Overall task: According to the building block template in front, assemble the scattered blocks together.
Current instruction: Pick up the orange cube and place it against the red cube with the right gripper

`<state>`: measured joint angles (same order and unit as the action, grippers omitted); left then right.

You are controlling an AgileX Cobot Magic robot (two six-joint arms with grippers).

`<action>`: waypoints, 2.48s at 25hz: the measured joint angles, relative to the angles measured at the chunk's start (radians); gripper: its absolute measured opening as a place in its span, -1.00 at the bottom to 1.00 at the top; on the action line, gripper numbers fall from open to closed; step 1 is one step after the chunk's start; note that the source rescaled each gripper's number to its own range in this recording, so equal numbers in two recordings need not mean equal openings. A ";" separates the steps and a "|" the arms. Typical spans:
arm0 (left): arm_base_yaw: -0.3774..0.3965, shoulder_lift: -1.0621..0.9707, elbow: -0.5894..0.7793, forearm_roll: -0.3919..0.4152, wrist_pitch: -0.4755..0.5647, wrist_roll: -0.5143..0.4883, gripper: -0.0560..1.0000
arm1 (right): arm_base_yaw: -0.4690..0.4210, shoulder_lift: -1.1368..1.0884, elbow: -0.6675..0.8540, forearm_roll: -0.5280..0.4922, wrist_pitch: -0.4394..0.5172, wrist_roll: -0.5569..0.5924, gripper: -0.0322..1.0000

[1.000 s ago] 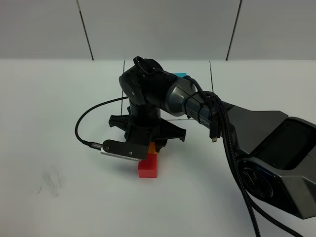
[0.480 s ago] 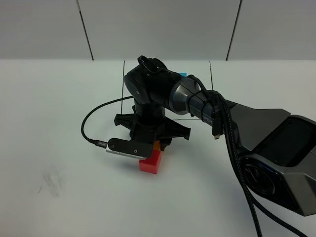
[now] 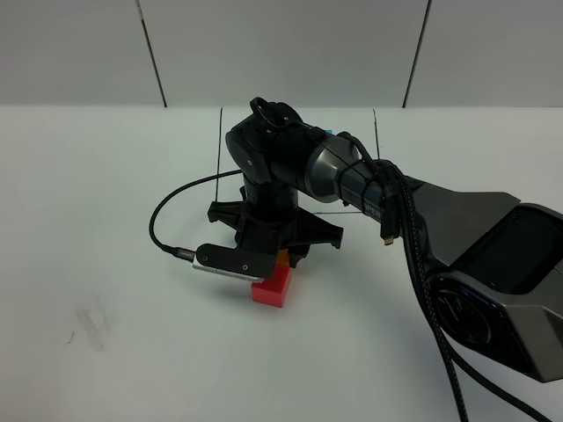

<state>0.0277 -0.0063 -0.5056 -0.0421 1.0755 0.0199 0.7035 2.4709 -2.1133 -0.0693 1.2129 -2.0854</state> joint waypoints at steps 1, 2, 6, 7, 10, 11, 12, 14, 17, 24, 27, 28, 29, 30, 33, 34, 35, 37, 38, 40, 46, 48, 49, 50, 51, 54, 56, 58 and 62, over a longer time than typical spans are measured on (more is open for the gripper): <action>0.000 0.000 0.000 0.000 0.000 0.000 -0.89 | 0.000 0.000 0.000 0.000 0.000 0.000 0.05; 0.000 0.000 0.000 0.000 0.000 0.000 -0.89 | 0.000 0.000 0.000 0.000 0.000 0.000 0.05; 0.000 0.000 0.000 0.000 0.000 0.000 -0.89 | 0.000 0.000 0.000 0.000 0.000 0.000 0.05; 0.000 0.000 0.000 0.000 0.000 0.000 -0.89 | 0.000 0.000 0.000 0.000 0.000 0.000 0.05; 0.000 0.000 0.000 0.000 0.000 0.000 -0.89 | 0.000 0.000 0.000 0.000 0.000 0.000 0.05; 0.000 0.000 0.000 0.000 0.000 0.000 -0.89 | 0.000 0.000 0.000 0.000 0.000 0.000 0.05; 0.000 0.000 0.000 0.000 0.000 0.000 -0.89 | 0.000 0.000 0.000 0.000 0.000 0.000 0.05; 0.000 0.000 0.000 0.000 0.000 0.000 -0.89 | 0.000 0.000 0.000 0.000 0.000 0.000 0.05; 0.000 0.000 0.000 0.000 0.000 0.000 -0.89 | 0.000 0.000 0.000 0.001 0.000 0.000 0.05; 0.000 0.000 0.000 0.000 0.000 0.000 -0.89 | 0.000 0.000 0.000 0.025 0.000 0.000 0.05; 0.000 0.000 0.000 0.002 0.000 0.000 -0.89 | 0.000 0.000 0.000 0.033 0.000 0.000 0.05; 0.000 0.000 0.000 0.005 0.000 0.000 -0.89 | 0.000 0.000 0.000 0.034 0.000 0.000 0.05; 0.000 0.000 0.000 0.009 0.000 0.000 -0.89 | 0.000 0.000 0.000 0.035 0.000 0.000 0.05; 0.000 0.000 0.000 0.019 0.000 0.000 -0.89 | 0.000 0.000 0.000 0.036 0.000 0.000 0.05; 0.000 0.000 0.000 0.042 0.000 0.000 -0.89 | -0.001 0.000 0.000 0.036 0.001 0.000 0.05; 0.000 0.000 0.000 0.042 0.000 0.000 -0.89 | -0.001 0.000 0.000 0.036 0.001 0.000 0.05; 0.000 0.000 0.000 0.042 0.000 0.000 -0.89 | -0.001 0.001 0.000 0.036 0.001 0.000 0.05; 0.000 0.000 0.000 0.051 0.000 0.000 -0.89 | -0.001 0.002 0.000 0.036 0.001 0.000 0.05; 0.000 0.000 0.000 0.053 0.000 0.000 -0.89 | -0.001 0.003 0.000 0.036 0.001 0.000 0.05; 0.000 0.000 0.000 0.053 0.000 0.000 -0.89 | -0.001 0.004 0.000 0.036 0.001 0.000 0.05; 0.000 0.000 0.000 0.053 0.000 -0.001 -0.89 | -0.001 0.004 0.000 0.036 0.001 0.001 0.05; 0.000 0.000 0.000 0.053 0.000 -0.001 -0.89 | -0.001 0.004 0.000 0.036 0.001 0.003 0.05; 0.000 0.000 0.000 0.053 0.000 -0.001 -0.89 | -0.001 0.004 0.000 0.036 0.001 0.007 0.05; 0.000 0.000 0.000 0.053 0.000 -0.001 -0.89 | -0.001 0.004 0.000 0.036 0.001 0.014 0.05; 0.000 0.000 0.000 0.053 0.000 -0.001 -0.89 | -0.001 0.004 0.000 0.037 0.001 0.016 0.06; 0.000 0.000 0.000 0.053 0.000 -0.001 -0.89 | -0.001 0.014 0.001 0.069 0.001 0.026 0.34; 0.000 0.000 0.000 0.053 0.000 -0.001 -0.89 | -0.001 0.023 0.004 0.082 0.002 0.036 0.60; 0.000 0.000 0.000 0.053 -0.001 -0.001 -0.89 | -0.001 0.024 0.006 0.091 0.002 0.047 0.82; 0.000 0.000 0.000 0.053 -0.001 -0.001 -0.89 | -0.001 0.025 0.006 0.097 0.002 0.070 0.96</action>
<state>0.0277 -0.0063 -0.5056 0.0112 1.0746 0.0188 0.7028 2.4963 -2.1076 0.0279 1.2149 -2.0154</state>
